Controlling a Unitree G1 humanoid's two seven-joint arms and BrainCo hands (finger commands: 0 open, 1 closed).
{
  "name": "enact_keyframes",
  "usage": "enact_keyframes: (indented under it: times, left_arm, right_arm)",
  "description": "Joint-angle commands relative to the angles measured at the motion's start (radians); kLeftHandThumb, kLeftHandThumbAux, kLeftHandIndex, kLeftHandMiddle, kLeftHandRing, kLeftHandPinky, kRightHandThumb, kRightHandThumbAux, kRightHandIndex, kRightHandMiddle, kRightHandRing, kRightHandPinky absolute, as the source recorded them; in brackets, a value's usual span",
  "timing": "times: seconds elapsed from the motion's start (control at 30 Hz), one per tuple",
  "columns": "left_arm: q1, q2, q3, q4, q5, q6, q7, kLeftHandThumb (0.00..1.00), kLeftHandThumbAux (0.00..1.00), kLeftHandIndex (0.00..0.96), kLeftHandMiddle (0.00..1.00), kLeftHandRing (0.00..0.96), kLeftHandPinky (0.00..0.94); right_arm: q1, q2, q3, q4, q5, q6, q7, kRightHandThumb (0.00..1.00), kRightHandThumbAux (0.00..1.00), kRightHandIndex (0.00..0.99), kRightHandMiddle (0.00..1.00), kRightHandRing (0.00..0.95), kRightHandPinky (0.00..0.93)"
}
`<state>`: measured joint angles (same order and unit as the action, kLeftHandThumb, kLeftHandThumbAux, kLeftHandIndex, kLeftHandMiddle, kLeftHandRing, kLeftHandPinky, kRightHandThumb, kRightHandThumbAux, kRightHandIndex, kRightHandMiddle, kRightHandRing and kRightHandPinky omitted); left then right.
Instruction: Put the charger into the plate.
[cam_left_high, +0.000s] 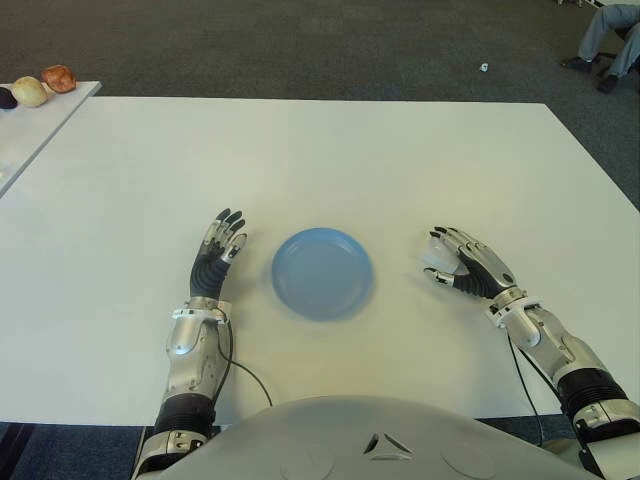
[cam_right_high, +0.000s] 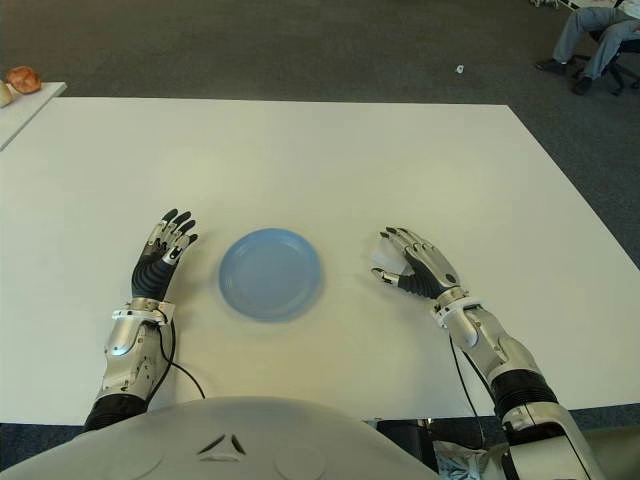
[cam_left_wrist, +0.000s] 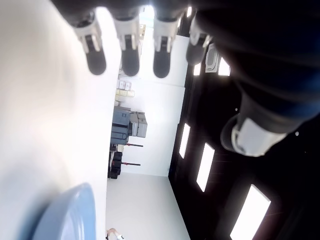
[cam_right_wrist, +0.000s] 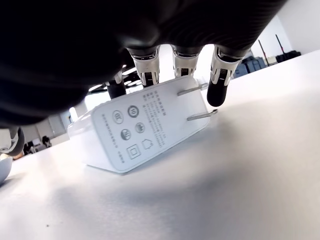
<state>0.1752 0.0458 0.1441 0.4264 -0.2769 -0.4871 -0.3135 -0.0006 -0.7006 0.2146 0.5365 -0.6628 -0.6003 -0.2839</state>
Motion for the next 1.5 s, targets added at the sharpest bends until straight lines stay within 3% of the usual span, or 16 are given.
enact_keyframes:
  times: [0.03, 0.33, 0.5, 0.77, 1.17, 1.5]
  left_arm:
    - [0.089, -0.010, 0.010, 0.160, -0.006, 0.120, -0.010, 0.000, 0.576, 0.078, 0.124, 0.115, 0.141]
    - [0.084, -0.004, 0.008, 0.170, 0.001, 0.116, -0.010, 0.000, 0.570, 0.077, 0.122, 0.113, 0.144]
    - [0.079, -0.003, 0.008, 0.177, 0.000, 0.126, -0.008, 0.000, 0.564, 0.086, 0.129, 0.118, 0.148]
    - [0.071, -0.002, 0.013, 0.192, -0.007, 0.127, -0.011, 0.000, 0.565, 0.082, 0.127, 0.118, 0.142]
    - [0.061, -0.004, 0.016, 0.214, -0.001, 0.105, -0.013, 0.000, 0.579, 0.081, 0.130, 0.119, 0.140]
    - [0.059, -0.004, 0.017, 0.222, -0.004, 0.098, -0.018, 0.000, 0.574, 0.085, 0.131, 0.121, 0.150]
  right_arm:
    - [0.003, -0.002, 0.009, -0.010, -0.004, -0.022, 0.000, 0.207, 0.261, 0.000, 0.000, 0.000, 0.000]
    - [0.032, 0.004, -0.010, -0.089, -0.035, 0.019, -0.046, 0.201, 0.242, 0.000, 0.000, 0.000, 0.000]
    - [0.056, 0.048, -0.041, -0.149, -0.017, 0.066, -0.085, 0.215, 0.200, 0.000, 0.000, 0.000, 0.000]
    - [0.069, 0.097, -0.074, -0.222, 0.022, 0.111, -0.072, 0.247, 0.158, 0.000, 0.000, 0.000, 0.000]
    - [0.092, 0.130, -0.075, -0.342, -0.079, 0.235, -0.087, 0.261, 0.139, 0.000, 0.000, 0.000, 0.000]
    - [0.107, 0.131, -0.063, -0.363, -0.149, 0.259, -0.132, 0.273, 0.156, 0.000, 0.000, 0.000, 0.000]
